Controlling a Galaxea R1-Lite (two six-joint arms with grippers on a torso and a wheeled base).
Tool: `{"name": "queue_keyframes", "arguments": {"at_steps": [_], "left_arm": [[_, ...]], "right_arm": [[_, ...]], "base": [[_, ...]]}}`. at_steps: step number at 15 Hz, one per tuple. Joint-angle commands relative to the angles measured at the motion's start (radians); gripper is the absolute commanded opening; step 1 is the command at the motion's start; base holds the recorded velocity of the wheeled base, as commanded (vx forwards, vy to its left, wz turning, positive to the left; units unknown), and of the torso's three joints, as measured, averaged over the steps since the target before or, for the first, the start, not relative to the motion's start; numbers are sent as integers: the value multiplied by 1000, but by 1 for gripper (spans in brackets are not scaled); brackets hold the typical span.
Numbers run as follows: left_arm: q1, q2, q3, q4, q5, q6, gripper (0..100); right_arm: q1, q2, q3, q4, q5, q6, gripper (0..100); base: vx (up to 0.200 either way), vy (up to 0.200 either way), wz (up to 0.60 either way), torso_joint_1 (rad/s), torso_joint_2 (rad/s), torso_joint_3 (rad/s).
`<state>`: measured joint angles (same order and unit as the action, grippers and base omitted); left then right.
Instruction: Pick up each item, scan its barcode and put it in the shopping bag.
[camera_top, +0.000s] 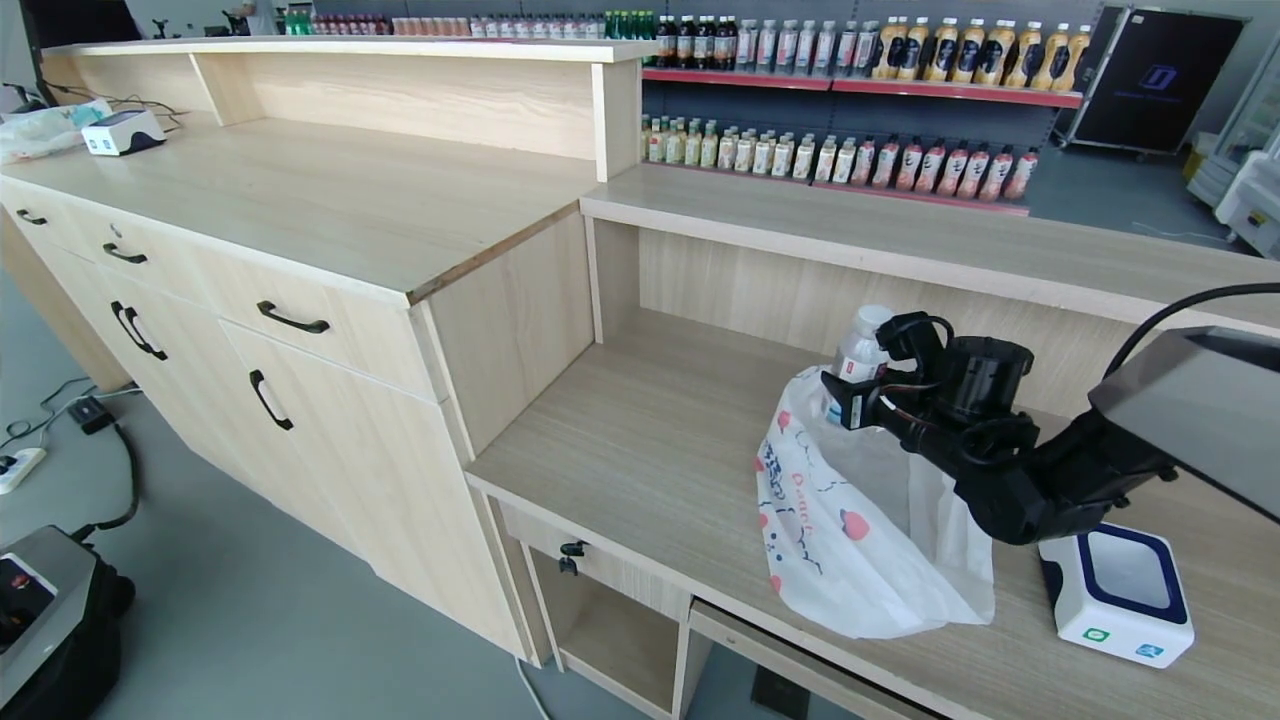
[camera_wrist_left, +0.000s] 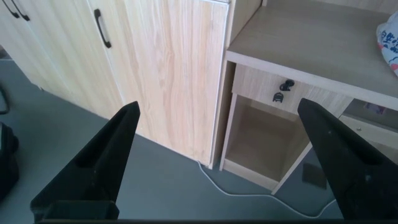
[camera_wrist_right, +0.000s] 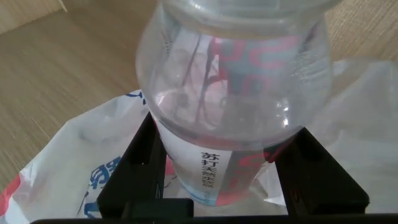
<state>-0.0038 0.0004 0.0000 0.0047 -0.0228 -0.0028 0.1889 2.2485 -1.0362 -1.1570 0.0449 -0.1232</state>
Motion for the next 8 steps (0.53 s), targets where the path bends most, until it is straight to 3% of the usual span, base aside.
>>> {"name": "queue_keyframes", "arguments": {"at_steps": [1,8], "left_arm": [[1,1,0,0,0,0,100],[1,1,0,0,0,0,100]], "right_arm": [[0,49,-21,-18,9,-4,0],[-9,88,-36,-49,20,-19,0]], "base": [[0,0,0,0,0,0],[0,0,0,0,0,0]]}}
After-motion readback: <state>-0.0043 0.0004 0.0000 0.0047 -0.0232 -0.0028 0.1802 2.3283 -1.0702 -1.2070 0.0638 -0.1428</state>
